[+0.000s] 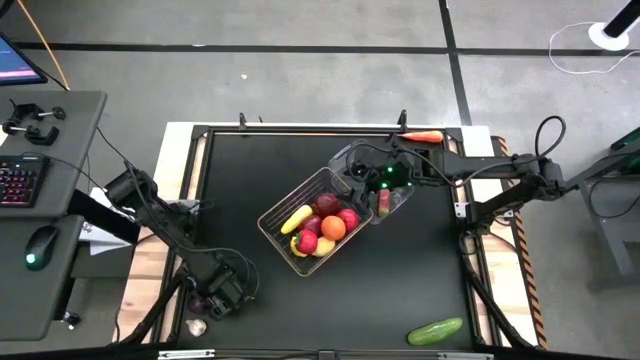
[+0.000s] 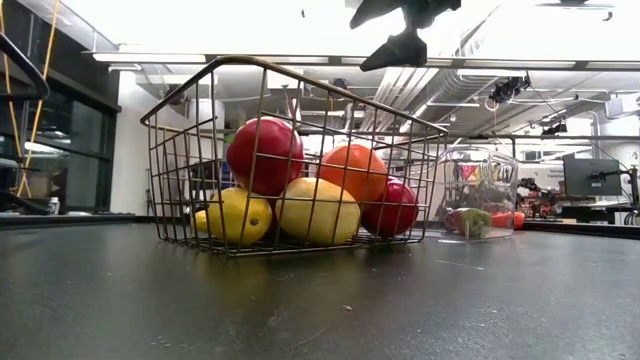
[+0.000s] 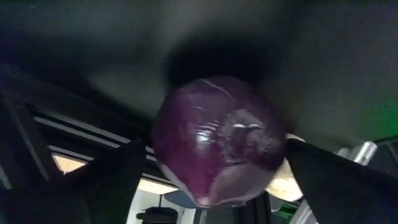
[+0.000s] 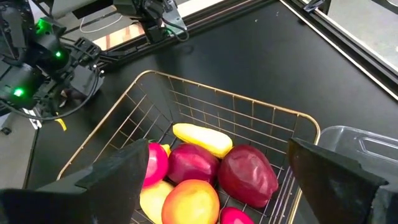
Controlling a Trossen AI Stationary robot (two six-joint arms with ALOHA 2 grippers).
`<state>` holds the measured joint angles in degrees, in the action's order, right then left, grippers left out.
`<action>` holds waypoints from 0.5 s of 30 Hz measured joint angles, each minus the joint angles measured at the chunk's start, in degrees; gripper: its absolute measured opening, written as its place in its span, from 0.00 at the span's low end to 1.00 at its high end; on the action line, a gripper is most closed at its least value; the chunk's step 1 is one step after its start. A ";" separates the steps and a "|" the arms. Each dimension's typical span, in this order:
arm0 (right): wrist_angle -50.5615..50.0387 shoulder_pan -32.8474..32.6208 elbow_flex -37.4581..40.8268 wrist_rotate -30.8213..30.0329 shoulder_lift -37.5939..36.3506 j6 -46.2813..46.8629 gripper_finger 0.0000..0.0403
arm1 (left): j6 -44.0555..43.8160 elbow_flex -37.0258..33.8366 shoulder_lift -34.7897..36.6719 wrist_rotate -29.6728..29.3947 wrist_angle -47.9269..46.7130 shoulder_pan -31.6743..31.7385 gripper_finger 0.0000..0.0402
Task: Sort produce into baskets
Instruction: Put the onion into the transparent bin
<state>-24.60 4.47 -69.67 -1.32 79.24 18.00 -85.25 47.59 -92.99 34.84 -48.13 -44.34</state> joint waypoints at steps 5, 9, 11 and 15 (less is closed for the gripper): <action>0.00 0.00 0.00 0.00 0.00 0.00 0.92 | 0.28 0.65 0.11 0.32 2.12 0.11 0.67; 0.00 0.00 0.00 0.00 0.00 0.06 0.92 | 1.74 2.05 0.16 0.08 2.10 0.17 0.50; 0.00 0.00 0.00 0.00 0.00 0.07 0.92 | 2.83 2.70 0.74 -0.56 2.04 0.48 0.50; 0.00 0.00 0.00 0.02 -0.01 0.12 0.92 | 2.94 3.96 4.92 -4.01 0.40 2.88 0.50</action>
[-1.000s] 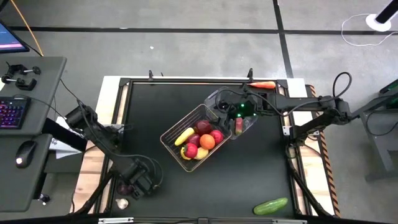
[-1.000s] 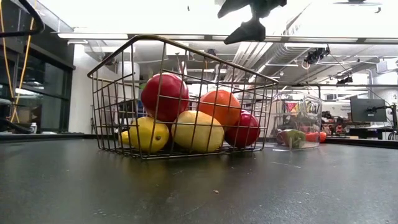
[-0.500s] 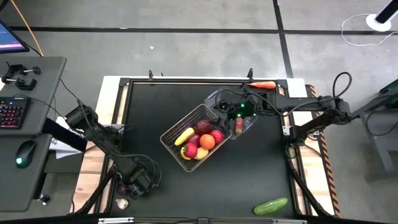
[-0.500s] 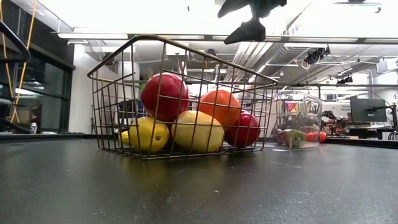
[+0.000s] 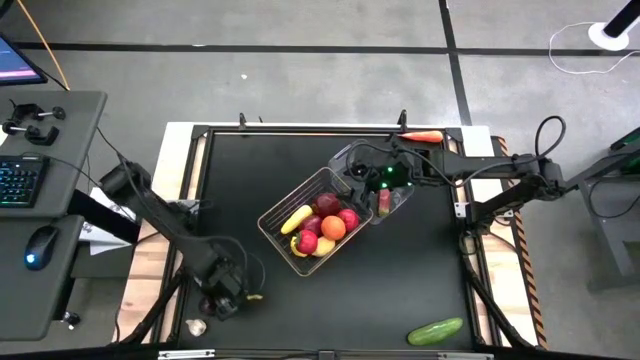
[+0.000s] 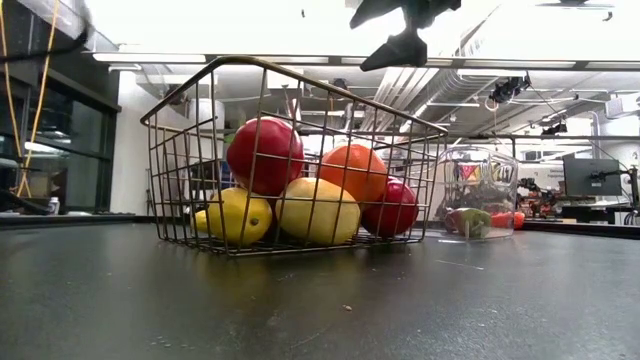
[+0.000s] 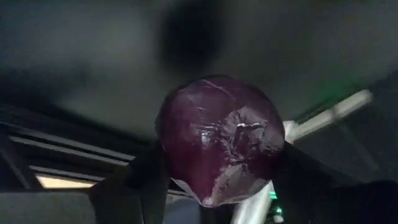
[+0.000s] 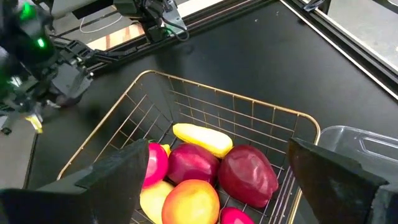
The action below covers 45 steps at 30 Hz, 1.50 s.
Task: Sort produce into baskets
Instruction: Put the onion into the transparent bin
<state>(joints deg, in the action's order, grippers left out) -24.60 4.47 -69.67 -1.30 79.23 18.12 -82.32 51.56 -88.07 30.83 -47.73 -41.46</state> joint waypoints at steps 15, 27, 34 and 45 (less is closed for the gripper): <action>-0.41 -0.13 -5.10 1.77 -3.01 2.41 0.92 | 15.68 14.62 20.59 -34.35 -3.75 26.61 0.50; -0.39 -0.13 -7.93 -1.94 -13.43 2.40 0.92 | 46.98 25.12 -1.65 -25.55 23.25 48.86 0.50; -0.42 -0.11 -7.93 -8.31 -15.55 2.41 0.92 | 58.19 40.68 -17.06 -25.45 29.47 55.39 0.50; -1.79 -0.13 -7.93 -9.51 -15.15 4.22 0.92 | 57.58 55.38 -31.58 -14.83 28.26 59.73 0.89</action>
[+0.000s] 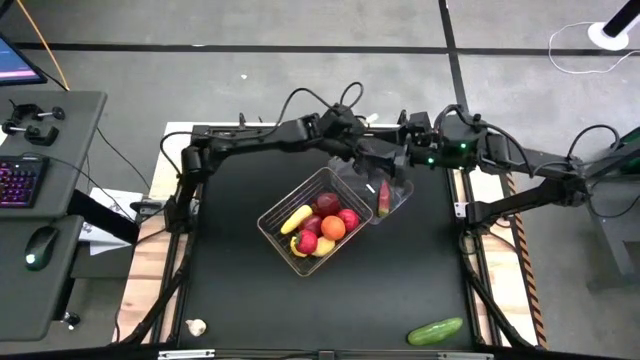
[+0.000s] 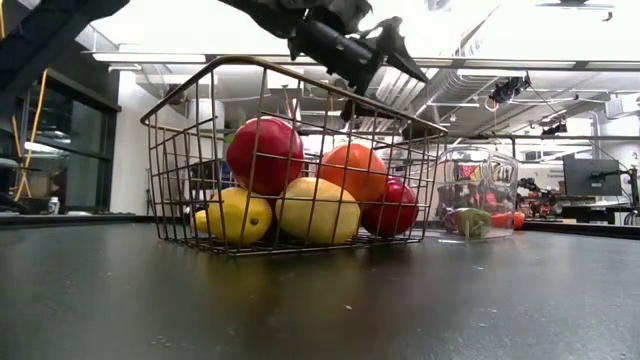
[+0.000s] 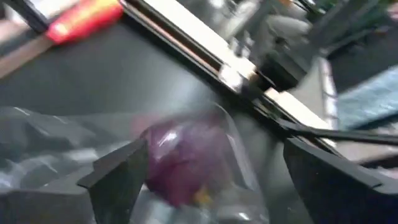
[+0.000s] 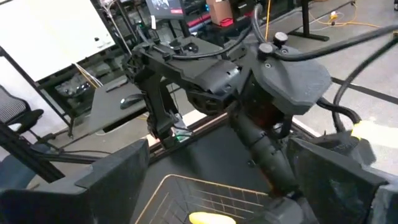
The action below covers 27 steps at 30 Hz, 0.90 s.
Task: Sort produce into baskets
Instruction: Put the onion into the transparent bin, then put the garlic into the transparent bin
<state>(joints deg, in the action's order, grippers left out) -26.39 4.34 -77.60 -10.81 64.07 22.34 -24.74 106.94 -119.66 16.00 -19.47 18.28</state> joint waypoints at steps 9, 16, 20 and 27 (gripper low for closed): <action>-1.94 0.00 0.00 -0.09 0.00 -0.81 0.92 | 2.87 0.35 4.92 2.04 -17.07 -1.02 0.93; -6.23 0.00 0.00 -0.07 0.02 -1.88 0.92 | 7.73 -5.66 16.81 -13.84 -34.02 -12.76 0.94; -10.18 0.00 0.00 -0.07 0.02 -1.87 0.92 | -1.50 -18.59 27.05 -19.96 -33.66 -23.06 0.94; -12.49 0.00 0.00 -0.07 0.04 -3.56 0.92 | -25.54 -38.48 42.63 -18.37 -36.17 -45.62 0.94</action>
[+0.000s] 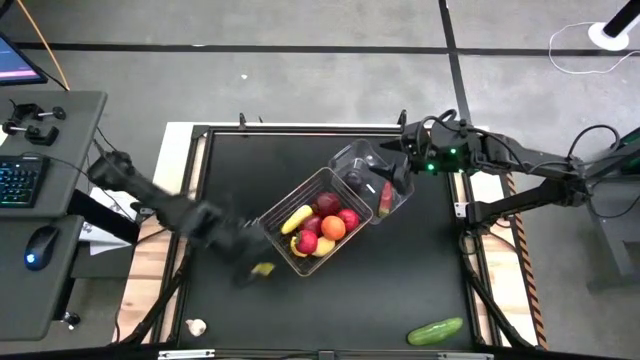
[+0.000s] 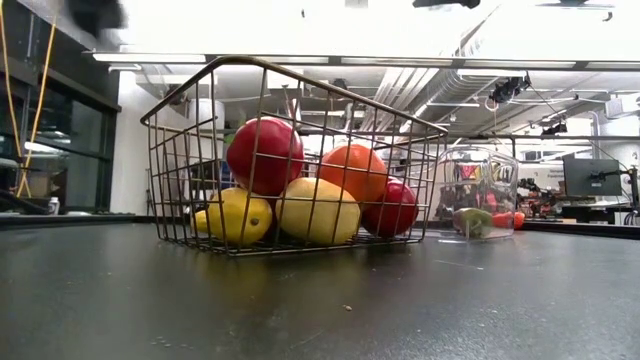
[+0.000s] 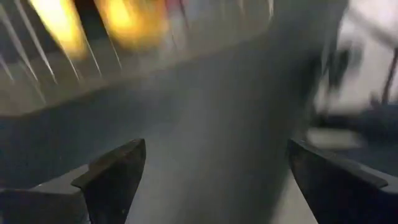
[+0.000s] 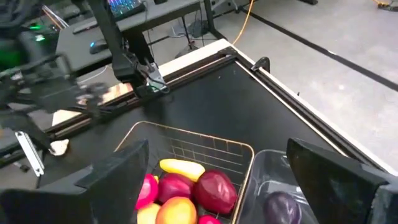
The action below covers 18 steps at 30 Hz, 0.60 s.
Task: Sort produce into baskets
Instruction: Put the garlic into the transparent bin
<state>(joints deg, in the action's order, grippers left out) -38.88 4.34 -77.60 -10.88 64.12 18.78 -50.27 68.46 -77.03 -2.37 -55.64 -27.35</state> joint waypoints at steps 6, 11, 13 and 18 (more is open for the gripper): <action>0.07 0.02 0.00 -0.06 0.00 -2.32 0.92 | -14.70 -2.31 -3.28 13.31 -6.54 -15.80 0.94; 0.07 0.02 0.00 -0.21 0.00 -2.37 0.92 | -15.20 -2.31 -11.73 25.41 -6.96 -22.79 0.94; 0.07 0.06 0.00 -0.30 0.00 -2.37 0.92 | -15.06 -2.33 -14.85 28.10 -5.53 -24.95 0.94; 0.06 0.15 0.00 -0.47 0.00 -2.40 0.92 | -15.52 -2.33 -20.01 32.36 2.49 -29.39 0.94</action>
<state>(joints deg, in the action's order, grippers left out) -38.81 4.49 -77.60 -11.35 64.12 16.38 -65.79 66.13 -97.04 30.00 -53.15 -56.73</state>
